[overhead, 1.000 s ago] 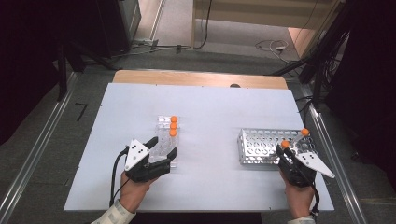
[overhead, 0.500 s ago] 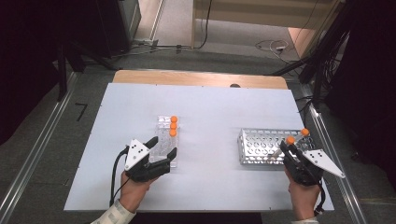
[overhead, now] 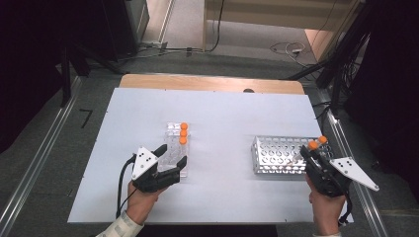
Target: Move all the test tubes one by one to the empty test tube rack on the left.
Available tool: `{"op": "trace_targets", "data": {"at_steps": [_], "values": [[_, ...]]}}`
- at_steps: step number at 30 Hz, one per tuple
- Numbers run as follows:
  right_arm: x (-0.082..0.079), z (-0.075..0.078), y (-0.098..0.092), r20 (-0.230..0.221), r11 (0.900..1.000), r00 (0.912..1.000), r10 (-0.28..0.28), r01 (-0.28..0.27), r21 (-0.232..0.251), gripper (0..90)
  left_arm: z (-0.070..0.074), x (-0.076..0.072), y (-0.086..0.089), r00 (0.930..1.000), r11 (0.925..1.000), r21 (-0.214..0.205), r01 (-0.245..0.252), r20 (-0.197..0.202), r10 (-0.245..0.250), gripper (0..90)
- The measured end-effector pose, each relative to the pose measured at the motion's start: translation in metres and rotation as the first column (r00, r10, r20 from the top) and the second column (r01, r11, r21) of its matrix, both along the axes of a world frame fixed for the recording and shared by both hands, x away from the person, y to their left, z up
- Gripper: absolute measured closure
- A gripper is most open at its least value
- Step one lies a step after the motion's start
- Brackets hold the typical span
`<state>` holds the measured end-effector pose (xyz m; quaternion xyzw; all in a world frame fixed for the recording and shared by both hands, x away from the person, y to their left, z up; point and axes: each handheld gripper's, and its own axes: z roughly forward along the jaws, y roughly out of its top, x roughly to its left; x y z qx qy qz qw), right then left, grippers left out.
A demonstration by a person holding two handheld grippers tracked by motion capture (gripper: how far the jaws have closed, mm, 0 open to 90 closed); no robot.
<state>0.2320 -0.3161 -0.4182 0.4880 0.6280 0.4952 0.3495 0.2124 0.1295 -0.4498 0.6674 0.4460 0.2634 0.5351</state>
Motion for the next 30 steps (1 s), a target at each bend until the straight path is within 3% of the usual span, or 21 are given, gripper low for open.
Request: {"op": "trace_targets", "data": {"at_steps": [6,13,30], "values": [[-0.004,0.004,0.012,-0.012,0.9969,0.997,0.077,-0.077,0.015,71.9,0.001,-0.001,0.0,1.0,1.0,-0.003,0.002,0.003,-0.002,24.7],[-0.01,0.005,0.036,-0.009,0.9855,0.9854,0.17,-0.17,0.007,72.0,0.001,-0.001,-0.001,1.0,1.0,0.0,0.003,0.005,-0.003,24.6],[-0.012,-0.005,0.083,-0.03,0.9462,0.9461,0.322,-0.323,-0.02,72.0,0.002,-0.002,-0.003,0.9999,0.9999,-0.004,0.01,0.006,-0.01,24.7]]}}
